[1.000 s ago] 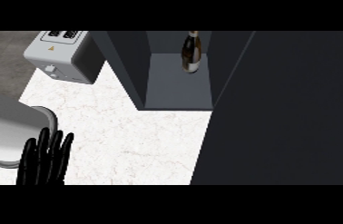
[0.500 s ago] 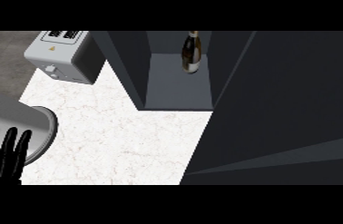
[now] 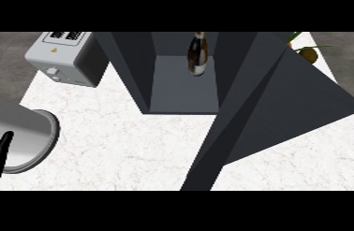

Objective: Pick up the wine, place it into the cabinet and close the cabinet

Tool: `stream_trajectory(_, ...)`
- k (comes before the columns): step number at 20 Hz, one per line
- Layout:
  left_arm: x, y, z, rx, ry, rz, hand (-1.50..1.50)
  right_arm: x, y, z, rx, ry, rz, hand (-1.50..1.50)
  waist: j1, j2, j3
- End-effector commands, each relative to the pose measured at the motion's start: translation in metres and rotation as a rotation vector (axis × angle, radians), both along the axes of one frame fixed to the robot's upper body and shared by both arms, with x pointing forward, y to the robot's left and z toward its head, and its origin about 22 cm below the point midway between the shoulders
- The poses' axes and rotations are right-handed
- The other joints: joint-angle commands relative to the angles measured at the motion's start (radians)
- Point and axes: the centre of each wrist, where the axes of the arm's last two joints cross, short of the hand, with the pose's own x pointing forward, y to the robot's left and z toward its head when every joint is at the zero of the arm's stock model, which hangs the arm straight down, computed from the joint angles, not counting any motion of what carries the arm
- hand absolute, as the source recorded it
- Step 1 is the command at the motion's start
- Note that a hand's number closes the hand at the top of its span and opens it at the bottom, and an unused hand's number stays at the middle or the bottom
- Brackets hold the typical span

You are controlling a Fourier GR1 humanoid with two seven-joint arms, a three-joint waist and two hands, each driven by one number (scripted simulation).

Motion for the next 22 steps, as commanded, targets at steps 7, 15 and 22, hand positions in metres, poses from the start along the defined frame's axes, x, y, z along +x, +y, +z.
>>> stream_trajectory(7, 0.004, 0.011, 0.012, -0.025, 0.021, -0.044, -1.50, -0.014, 0.044, 0.010, 0.033, -0.165, 0.069, 1.50, 0.011, 0.003, -0.001)
stream_trajectory(15, 0.022, 0.015, 0.003, -0.055, 0.017, -0.058, -1.50, 0.017, 0.065, 0.020, 0.024, -0.163, 0.024, 1.50, 0.021, 0.012, -0.001)
stream_trajectory(22, 0.024, 0.008, 0.009, -0.067, 0.007, -0.048, -1.50, 0.044, 0.076, 0.045, 0.062, -0.155, 0.032, 1.50, 0.044, 0.014, -0.001)
